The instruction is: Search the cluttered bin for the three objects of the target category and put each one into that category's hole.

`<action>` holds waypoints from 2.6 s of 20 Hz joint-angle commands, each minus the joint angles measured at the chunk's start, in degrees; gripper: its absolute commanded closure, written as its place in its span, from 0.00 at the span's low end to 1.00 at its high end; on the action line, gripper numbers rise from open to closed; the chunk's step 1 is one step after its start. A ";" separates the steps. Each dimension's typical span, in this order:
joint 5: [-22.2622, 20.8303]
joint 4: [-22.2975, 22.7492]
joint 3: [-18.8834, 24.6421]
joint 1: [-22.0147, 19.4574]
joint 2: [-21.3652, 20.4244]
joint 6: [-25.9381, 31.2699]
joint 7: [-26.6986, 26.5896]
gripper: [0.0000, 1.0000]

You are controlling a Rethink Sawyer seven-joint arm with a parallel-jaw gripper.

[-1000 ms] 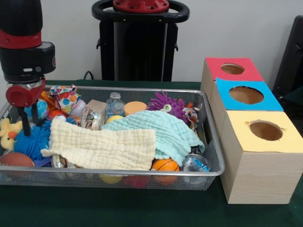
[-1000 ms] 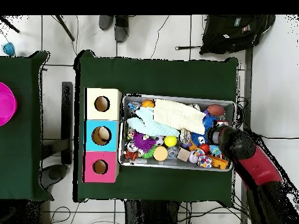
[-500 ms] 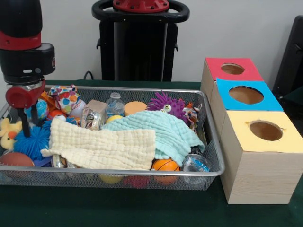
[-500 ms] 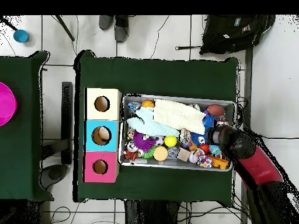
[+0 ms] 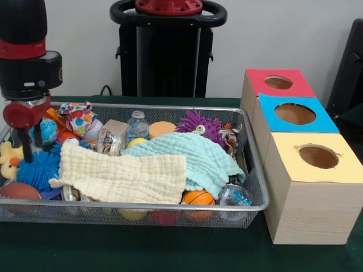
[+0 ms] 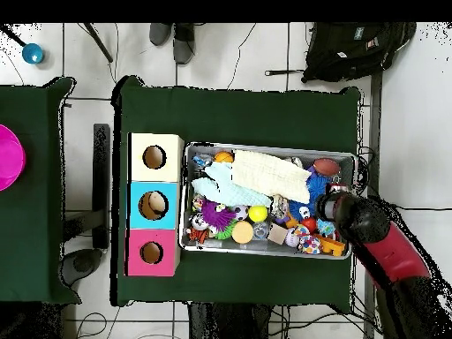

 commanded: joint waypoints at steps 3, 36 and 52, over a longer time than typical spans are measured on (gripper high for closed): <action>-3.82 -0.34 3.20 -2.71 -0.11 3.28 -3.16 0.00; -8.12 -5.10 4.47 -5.67 5.63 0.04 -2.65 0.00; -9.66 -7.22 4.75 -7.48 5.73 2.18 -4.21 0.00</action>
